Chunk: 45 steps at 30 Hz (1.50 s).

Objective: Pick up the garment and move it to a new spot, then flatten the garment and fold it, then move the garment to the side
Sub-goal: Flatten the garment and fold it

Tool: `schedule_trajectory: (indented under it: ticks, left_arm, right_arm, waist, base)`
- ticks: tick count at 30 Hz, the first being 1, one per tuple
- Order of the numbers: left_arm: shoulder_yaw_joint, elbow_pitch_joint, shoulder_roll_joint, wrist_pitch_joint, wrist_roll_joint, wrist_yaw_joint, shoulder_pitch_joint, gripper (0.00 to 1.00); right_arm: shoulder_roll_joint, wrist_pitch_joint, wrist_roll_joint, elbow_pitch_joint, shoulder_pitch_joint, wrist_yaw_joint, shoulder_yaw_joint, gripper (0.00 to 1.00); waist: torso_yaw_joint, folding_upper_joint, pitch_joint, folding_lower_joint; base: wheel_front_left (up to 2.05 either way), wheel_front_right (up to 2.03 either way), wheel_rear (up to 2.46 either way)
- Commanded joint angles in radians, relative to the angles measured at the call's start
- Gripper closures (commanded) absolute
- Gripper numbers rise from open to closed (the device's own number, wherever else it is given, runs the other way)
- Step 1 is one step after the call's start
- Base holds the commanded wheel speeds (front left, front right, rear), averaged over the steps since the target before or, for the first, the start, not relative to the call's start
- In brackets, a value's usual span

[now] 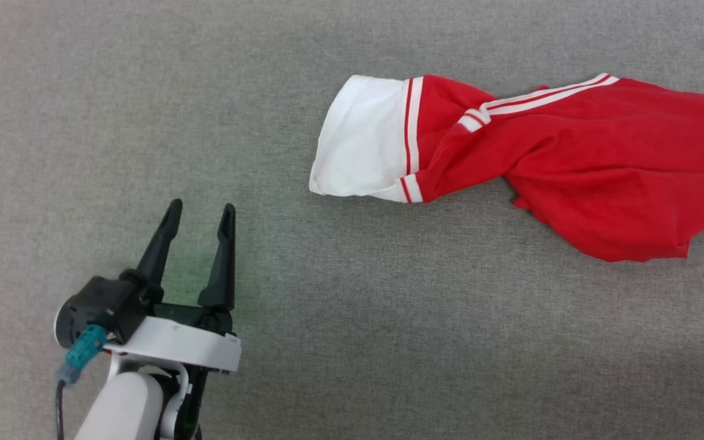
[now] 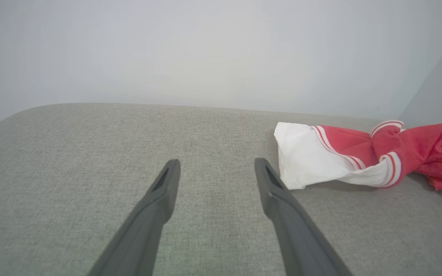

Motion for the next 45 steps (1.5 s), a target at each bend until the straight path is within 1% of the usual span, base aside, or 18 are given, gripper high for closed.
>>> schedule_trajectory:
  ticks: [1,5,6,7,8,11,13,14,18,20,23,25,29,33,36,39,43,45]
  left_arm:
    - [0.001,-0.004,0.008,0.004,0.008,-0.003,0.001,0.00]
    - [0.003,-0.005,0.015,0.011,0.006,0.003,-0.001,0.00]
    - [0.003,-0.005,0.017,0.014,0.007,0.004,-0.002,0.00]
    - [0.001,-0.006,0.020,0.014,0.007,0.003,-0.003,0.00]
    - [-0.001,-0.008,0.024,0.017,0.009,0.001,-0.005,0.00]
    - [-0.004,-0.016,0.036,0.030,0.006,-0.009,-0.008,0.00]
    - [-0.006,-0.025,0.055,0.045,0.005,-0.018,-0.012,0.00]
    - [-0.006,-0.025,0.055,0.045,0.005,-0.018,-0.012,0.00]
    - [-0.007,-0.060,0.117,0.097,0.020,-0.044,-0.037,0.00]
    - [-0.009,-0.084,0.151,0.136,0.016,-0.063,-0.048,0.00]
    - [-0.022,-0.121,0.213,0.210,-0.002,-0.101,-0.078,0.00]
    - [-0.046,-0.141,0.269,0.276,-0.014,-0.124,-0.103,0.00]
    - [-0.143,-0.175,0.366,0.436,-0.107,-0.146,-0.181,0.00]
    - [-0.316,-0.202,0.486,0.592,-0.255,-0.146,-0.287,0.00]
    - [-0.447,-0.192,0.559,0.712,-0.349,-0.147,-0.360,0.00]
    - [-0.561,-0.180,0.605,0.793,-0.415,-0.147,-0.433,0.00]
    - [-0.665,-0.137,0.636,0.815,-0.464,-0.147,-0.510,0.00]
    - [-0.704,-0.111,0.642,0.805,-0.476,-0.147,-0.550,0.00]
  right_arm:
    - [-0.003,-0.016,-0.016,0.007,0.024,-0.001,-0.021,1.00]
    - [0.018,-0.043,-0.032,0.017,0.040,-0.001,-0.047,1.00]
    - [0.022,-0.053,-0.037,0.023,0.043,-0.001,-0.054,0.87]
    - [0.027,-0.066,-0.045,0.025,0.047,-0.001,-0.057,0.56]
    - [0.033,-0.083,-0.050,0.025,0.052,-0.001,-0.065,0.00]
    - [0.044,-0.145,-0.056,0.018,0.068,-0.001,-0.094,0.00]
    - [0.039,-0.199,-0.064,0.000,0.086,-0.001,-0.119,0.00]
    - [0.039,-0.199,-0.064,0.000,0.086,-0.001,-0.119,0.00]
    - [0.047,-0.343,-0.077,-0.073,0.149,-0.001,-0.179,0.00]
    - [0.074,-0.422,-0.091,-0.134,0.193,-0.001,-0.210,0.00]
    - [0.134,-0.526,-0.105,-0.234,0.275,-0.001,-0.248,0.00]
    - [0.181,-0.575,-0.135,-0.295,0.326,-0.001,-0.264,0.00]
    - [0.292,-0.648,-0.177,-0.404,0.421,-0.001,-0.298,0.00]
    - [0.385,-0.666,-0.219,-0.493,0.494,-0.001,-0.322,0.00]
    - [0.427,-0.657,-0.247,-0.541,0.536,-0.001,-0.333,0.00]
    - [0.446,-0.649,-0.278,-0.570,0.555,-0.001,-0.347,0.00]
    - [0.469,-0.637,-0.314,-0.599,0.564,-0.001,-0.350,0.00]
    - [0.475,-0.631,-0.324,-0.613,0.563,-0.001,-0.348,0.00]
  waist:
    - [-0.003,0.0000,0.003,0.0000]
    - [-0.010,0.0000,-0.002,0.0000]
    - [-0.012,0.0000,-0.005,0.0000]
    - [-0.014,0.0000,-0.009,0.0000]
    - [-0.016,0.0000,-0.014,0.0000]
    - [-0.023,0.0000,-0.033,0.0000]
    - [-0.029,0.0000,-0.047,0.0000]
    - [-0.029,0.0000,-0.047,0.0000]
    - [-0.048,0.0000,-0.079,0.0000]
    - [-0.065,0.0000,-0.096,0.0000]
    - [-0.097,0.0000,-0.117,0.0000]
    - [-0.120,0.0000,-0.126,0.0000]
    - [-0.161,0.0000,-0.138,0.0000]
    - [-0.205,0.0000,-0.134,0.0000]
    - [-0.239,0.0000,-0.126,0.0000]
    - [-0.269,0.0000,-0.116,0.0000]
    - [-0.304,0.0000,-0.100,0.0000]
    - [-0.316,0.0000,-0.089,0.0000]
  base:
    - [0.00,0.00,0.00]
    - [0.00,0.00,0.00]
    - [0.00,0.00,0.00]
    - [0.00,0.00,0.00]
    - [0.00,0.00,0.00]
    - [0.00,0.00,0.00]
    - [0.00,0.00,0.00]
    - [0.00,0.00,0.00]
    - [0.00,0.00,0.00]
    - [0.00,0.00,0.00]
    - [0.00,0.00,0.00]
    - [0.00,0.00,0.00]
    - [0.00,0.00,0.00]
    - [0.00,0.00,0.00]
    - [0.00,0.00,0.00]
    - [0.00,0.00,0.00]
    - [0.00,0.00,0.00]
    - [0.00,0.00,0.00]
